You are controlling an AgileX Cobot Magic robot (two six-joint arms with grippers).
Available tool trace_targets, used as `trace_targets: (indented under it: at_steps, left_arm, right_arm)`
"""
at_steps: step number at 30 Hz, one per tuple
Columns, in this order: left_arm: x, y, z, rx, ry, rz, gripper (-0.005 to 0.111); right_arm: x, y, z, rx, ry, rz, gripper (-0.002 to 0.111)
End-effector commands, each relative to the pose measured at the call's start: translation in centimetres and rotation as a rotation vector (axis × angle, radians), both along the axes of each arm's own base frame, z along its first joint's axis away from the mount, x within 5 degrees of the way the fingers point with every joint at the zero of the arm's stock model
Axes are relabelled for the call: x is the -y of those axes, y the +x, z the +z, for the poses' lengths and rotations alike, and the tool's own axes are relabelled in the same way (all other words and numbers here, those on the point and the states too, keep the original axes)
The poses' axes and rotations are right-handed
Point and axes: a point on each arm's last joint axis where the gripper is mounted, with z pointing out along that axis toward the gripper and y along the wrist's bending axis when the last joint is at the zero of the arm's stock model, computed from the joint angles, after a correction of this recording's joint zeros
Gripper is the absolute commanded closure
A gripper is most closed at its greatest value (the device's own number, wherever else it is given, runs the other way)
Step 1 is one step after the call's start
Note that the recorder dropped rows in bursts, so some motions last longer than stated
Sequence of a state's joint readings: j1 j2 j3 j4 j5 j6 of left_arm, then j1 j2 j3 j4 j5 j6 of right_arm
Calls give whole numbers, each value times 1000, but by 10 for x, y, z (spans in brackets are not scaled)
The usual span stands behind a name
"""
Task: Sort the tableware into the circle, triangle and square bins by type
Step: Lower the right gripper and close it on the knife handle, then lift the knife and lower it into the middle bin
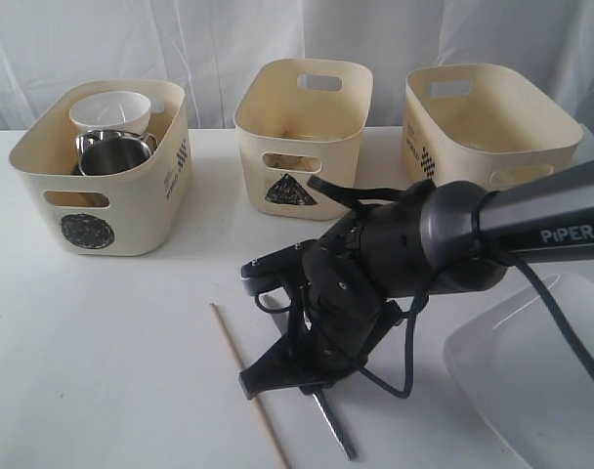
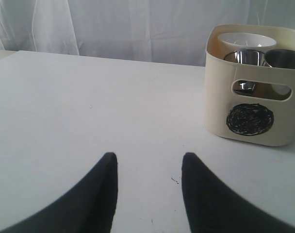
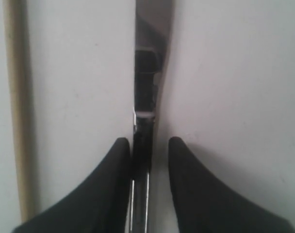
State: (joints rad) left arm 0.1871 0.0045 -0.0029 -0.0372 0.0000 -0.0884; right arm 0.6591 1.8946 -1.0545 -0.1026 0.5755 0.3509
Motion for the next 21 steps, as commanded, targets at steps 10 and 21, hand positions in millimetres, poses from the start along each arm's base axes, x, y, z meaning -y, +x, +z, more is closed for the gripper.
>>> trace_targets:
  at_steps: [10,21]
  left_arm:
    - [0,0,-1,3,-6,2,60]
    - [0,0,-1,3,-6,2,60]
  right_arm:
    - [-3,-16,-5,-191,17,11,97]
    - [-7,-4,16,-17,118,-21,108]
